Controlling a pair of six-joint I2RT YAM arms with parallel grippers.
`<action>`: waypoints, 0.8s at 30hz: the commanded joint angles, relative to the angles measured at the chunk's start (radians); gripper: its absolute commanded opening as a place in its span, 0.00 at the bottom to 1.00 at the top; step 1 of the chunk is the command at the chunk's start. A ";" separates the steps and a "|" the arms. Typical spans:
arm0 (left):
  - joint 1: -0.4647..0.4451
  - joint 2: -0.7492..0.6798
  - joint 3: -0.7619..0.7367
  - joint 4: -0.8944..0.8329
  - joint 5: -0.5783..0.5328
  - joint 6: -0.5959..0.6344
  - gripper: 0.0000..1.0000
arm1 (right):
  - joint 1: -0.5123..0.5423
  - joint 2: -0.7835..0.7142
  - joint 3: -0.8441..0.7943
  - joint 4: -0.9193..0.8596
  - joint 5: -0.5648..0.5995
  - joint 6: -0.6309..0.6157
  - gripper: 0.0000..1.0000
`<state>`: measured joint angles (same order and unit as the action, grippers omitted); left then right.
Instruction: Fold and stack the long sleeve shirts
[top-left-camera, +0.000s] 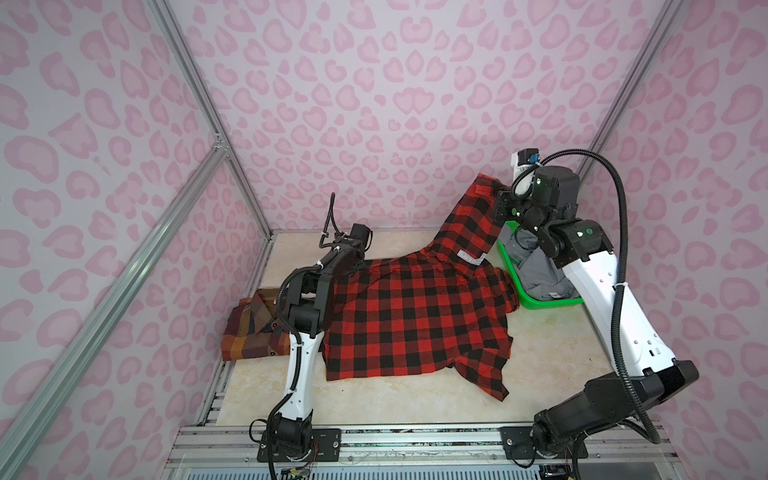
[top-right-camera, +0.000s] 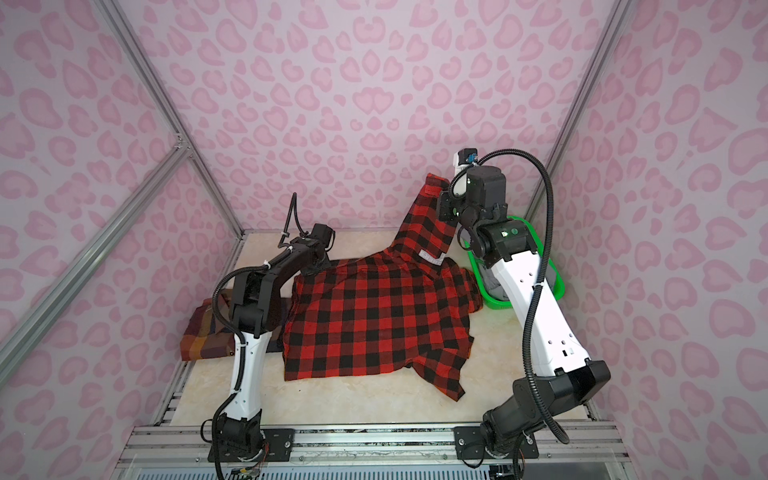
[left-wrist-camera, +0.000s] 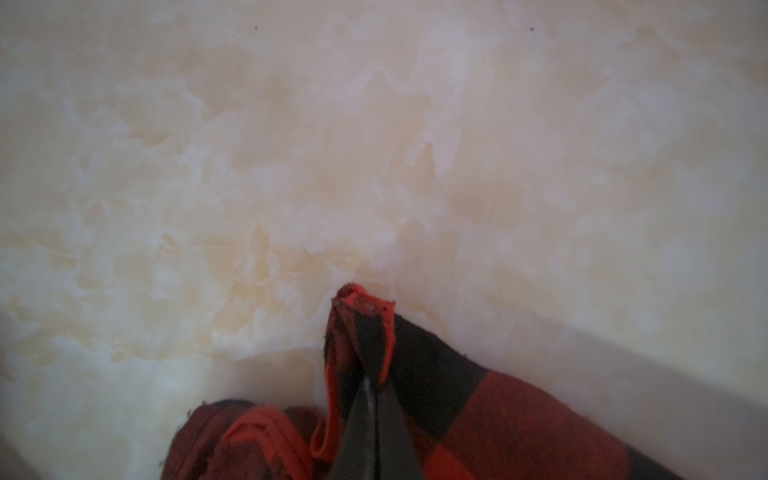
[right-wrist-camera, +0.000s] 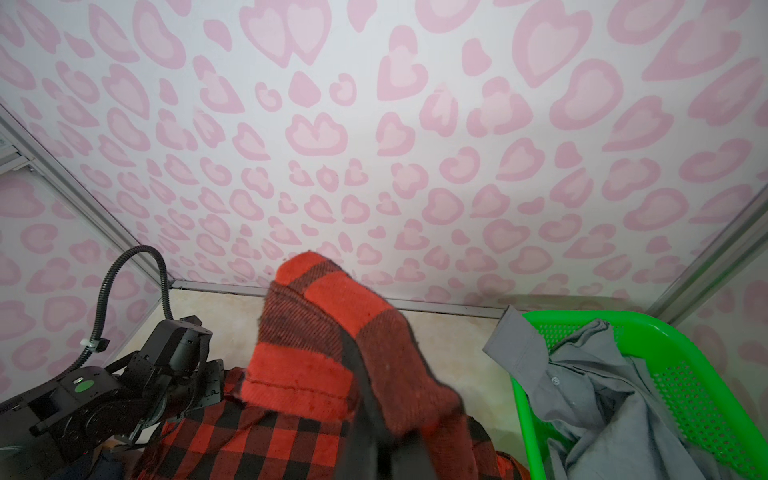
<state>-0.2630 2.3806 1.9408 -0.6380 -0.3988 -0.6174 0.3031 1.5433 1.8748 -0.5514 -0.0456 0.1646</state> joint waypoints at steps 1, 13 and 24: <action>0.001 -0.596 -0.028 0.133 0.064 0.030 0.04 | 0.012 -0.001 -0.017 0.036 -0.010 0.000 0.00; -0.018 -0.709 -0.049 0.185 0.045 0.082 0.04 | 0.041 -0.002 -0.018 0.028 0.019 -0.009 0.00; -0.048 -0.944 -0.387 0.210 -0.033 0.003 0.04 | 0.043 -0.103 -0.044 0.002 0.092 -0.007 0.00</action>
<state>-0.3130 1.8194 1.6260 -0.4732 -0.3836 -0.5758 0.3447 1.4593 1.8526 -0.5484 0.0135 0.1635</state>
